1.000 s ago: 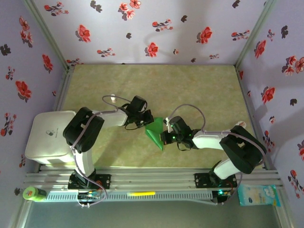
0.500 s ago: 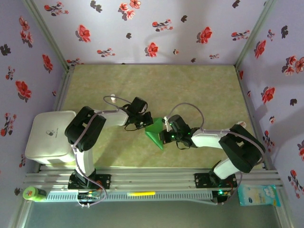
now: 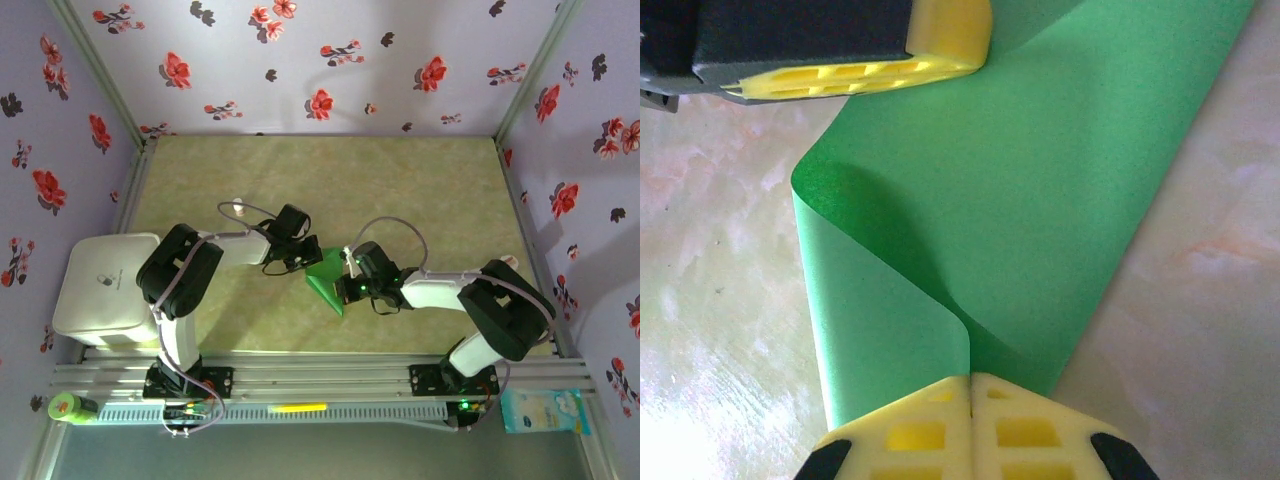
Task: Fold a paper plane with a square sheet of paper (pick it up from the middle)
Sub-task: Third fold the triangle at the center of the table.
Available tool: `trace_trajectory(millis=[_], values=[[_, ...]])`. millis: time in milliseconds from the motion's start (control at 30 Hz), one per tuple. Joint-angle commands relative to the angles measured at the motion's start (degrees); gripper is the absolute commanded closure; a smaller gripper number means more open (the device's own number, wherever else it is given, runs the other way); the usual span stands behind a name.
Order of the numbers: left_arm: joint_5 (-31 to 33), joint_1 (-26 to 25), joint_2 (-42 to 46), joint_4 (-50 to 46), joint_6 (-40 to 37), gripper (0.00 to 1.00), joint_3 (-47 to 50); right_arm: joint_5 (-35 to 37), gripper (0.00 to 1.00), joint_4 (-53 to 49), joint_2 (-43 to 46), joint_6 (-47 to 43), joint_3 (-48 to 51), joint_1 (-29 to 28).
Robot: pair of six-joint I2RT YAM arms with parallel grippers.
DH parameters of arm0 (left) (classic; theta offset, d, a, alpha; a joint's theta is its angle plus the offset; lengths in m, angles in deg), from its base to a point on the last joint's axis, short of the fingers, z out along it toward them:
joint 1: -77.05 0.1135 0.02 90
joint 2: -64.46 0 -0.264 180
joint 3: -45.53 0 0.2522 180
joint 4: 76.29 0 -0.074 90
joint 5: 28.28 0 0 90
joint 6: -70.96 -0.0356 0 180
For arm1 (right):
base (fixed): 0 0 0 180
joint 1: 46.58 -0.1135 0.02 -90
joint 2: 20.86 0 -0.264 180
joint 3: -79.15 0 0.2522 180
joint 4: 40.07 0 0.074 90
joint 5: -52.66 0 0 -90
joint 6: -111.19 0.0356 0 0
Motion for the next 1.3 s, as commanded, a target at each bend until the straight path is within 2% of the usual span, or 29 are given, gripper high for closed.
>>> trace_trajectory(millis=[0, 800, 1267], values=[[0.0, 0.0, -0.8, -1.9, -1.3, 1.00, 0.1, 0.4, 1.00, -0.7, -0.8, -1.1, -1.3, 0.3], [0.1, 0.0, -1.0, -1.7, -1.2, 1.00, 0.3, 0.5, 1.00, -1.2, 2.0, -1.9, -1.4, 0.3], [0.0, 0.0, -0.8, -1.7, -1.1, 1.00, 0.3, 1.0, 1.00, -1.0, 0.3, -2.2, -1.8, 0.3]])
